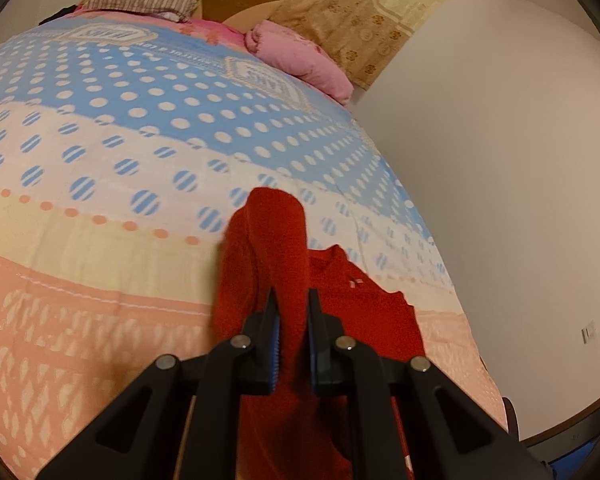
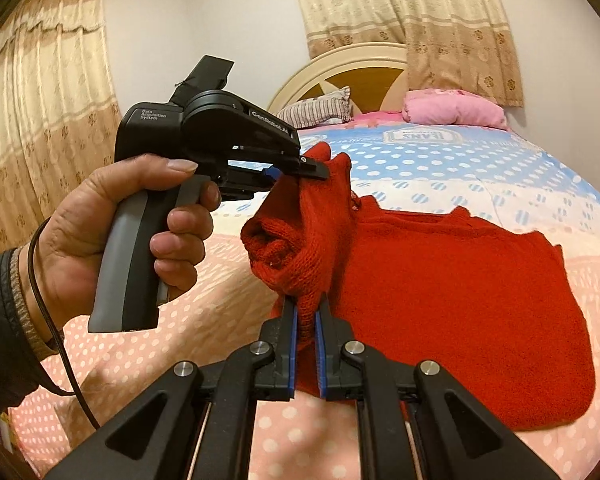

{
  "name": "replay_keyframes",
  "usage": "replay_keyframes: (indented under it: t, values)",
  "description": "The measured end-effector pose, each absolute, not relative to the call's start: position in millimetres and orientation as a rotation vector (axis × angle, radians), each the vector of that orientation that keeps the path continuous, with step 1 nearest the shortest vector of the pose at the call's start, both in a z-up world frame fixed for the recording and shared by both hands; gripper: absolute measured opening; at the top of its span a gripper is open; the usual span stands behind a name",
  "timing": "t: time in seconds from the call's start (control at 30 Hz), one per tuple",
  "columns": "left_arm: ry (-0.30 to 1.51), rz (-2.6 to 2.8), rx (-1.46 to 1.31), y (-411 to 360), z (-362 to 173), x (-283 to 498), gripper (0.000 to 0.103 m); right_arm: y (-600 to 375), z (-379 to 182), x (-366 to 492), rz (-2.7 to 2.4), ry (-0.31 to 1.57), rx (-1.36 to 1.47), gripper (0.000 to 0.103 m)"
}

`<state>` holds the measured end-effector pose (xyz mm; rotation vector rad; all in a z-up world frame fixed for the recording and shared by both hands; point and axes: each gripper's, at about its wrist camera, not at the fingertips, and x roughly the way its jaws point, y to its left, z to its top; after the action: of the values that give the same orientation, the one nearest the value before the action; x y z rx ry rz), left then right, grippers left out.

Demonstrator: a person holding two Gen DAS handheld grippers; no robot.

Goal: Fold small clothes

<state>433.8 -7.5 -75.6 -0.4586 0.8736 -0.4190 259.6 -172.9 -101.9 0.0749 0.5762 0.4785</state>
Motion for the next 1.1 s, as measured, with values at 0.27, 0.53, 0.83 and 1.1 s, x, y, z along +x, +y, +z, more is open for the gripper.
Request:
replay_keyframes:
  t: [0.27, 0.53, 0.83, 1.1]
  values:
    - [0.866, -0.483, -0.437, -46, -62, 433, 0.011, -208, -96, 249, 0.453, 0.546, 0.163, 0.007]
    - [0.865, -0.525, -0.400, -84, -53, 430, 0.011, -242, -94, 241, 0.417, 0.518, 0.234, 0.007]
    - [0.887, -0.574, -0.365, -133, -55, 429, 0.011, -278, -105, 234, 0.373, 0.530, 0.318, 0.007]
    - [0.924, -0.599, -0.293, -174, -71, 431, 0.011, -308, -119, 228, 0.316, 0.553, 0.393, 0.007]
